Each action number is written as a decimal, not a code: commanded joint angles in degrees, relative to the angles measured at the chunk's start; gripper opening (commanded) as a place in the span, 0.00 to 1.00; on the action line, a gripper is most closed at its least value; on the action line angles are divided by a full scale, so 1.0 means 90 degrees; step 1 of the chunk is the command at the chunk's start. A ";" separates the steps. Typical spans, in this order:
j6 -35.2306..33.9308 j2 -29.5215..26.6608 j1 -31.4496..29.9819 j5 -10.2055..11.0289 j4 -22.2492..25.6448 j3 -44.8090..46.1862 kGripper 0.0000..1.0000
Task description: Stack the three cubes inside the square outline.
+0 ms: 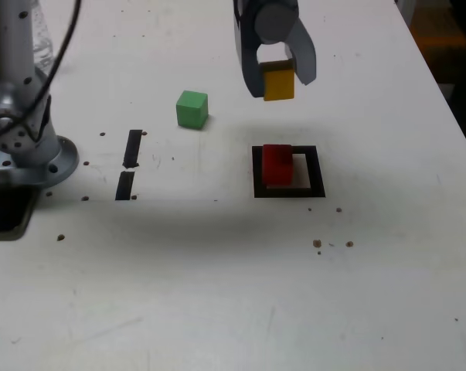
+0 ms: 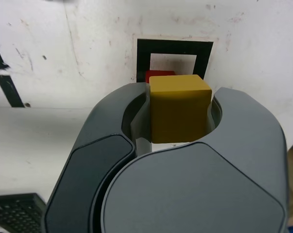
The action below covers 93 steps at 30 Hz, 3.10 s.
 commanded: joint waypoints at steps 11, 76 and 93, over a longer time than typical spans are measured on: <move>0.0068 0.0038 -0.0989 0.0319 -0.0008 0.0112 0.10; -0.0065 0.0320 -0.1370 0.0830 -0.1661 0.1455 0.30; -0.0068 0.0347 -0.1371 0.0744 -0.1569 0.1414 0.47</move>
